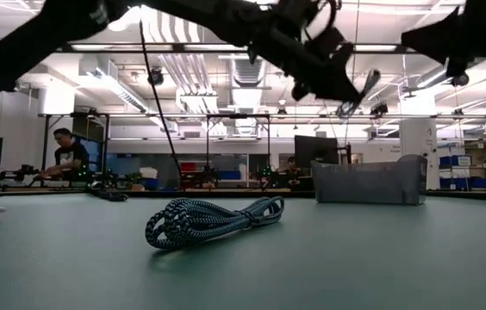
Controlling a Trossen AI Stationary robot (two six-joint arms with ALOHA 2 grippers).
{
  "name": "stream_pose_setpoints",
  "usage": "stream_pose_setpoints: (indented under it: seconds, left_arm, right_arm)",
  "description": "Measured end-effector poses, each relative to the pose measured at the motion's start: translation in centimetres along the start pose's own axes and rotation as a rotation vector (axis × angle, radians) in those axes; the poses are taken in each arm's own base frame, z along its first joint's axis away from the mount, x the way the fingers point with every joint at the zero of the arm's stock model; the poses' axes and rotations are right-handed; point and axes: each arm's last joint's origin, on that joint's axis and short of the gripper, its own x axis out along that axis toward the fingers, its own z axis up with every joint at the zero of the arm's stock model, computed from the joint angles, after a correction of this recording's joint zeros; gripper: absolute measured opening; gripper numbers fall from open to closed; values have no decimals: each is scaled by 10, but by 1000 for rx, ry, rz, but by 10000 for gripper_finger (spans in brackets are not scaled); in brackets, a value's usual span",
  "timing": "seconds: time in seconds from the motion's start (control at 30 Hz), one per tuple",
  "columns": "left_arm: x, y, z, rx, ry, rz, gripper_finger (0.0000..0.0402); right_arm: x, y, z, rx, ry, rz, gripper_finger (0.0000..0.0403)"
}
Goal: Pick and place USB-C Cables
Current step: Put the light blue charger cable into the black container
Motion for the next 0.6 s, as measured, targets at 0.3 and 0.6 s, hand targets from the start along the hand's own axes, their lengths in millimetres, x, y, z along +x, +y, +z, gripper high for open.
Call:
stream_pose_setpoints:
  seconds: [0.3,0.6]
  left_arm:
    - [-67,-28,5,66,-314,-69,18]
    - [-98,-36,-14,55,-480,-64,12]
  right_arm:
    - [2,6,7,11,-44,185,68]
    - [12,11,12,38,-96,168,125]
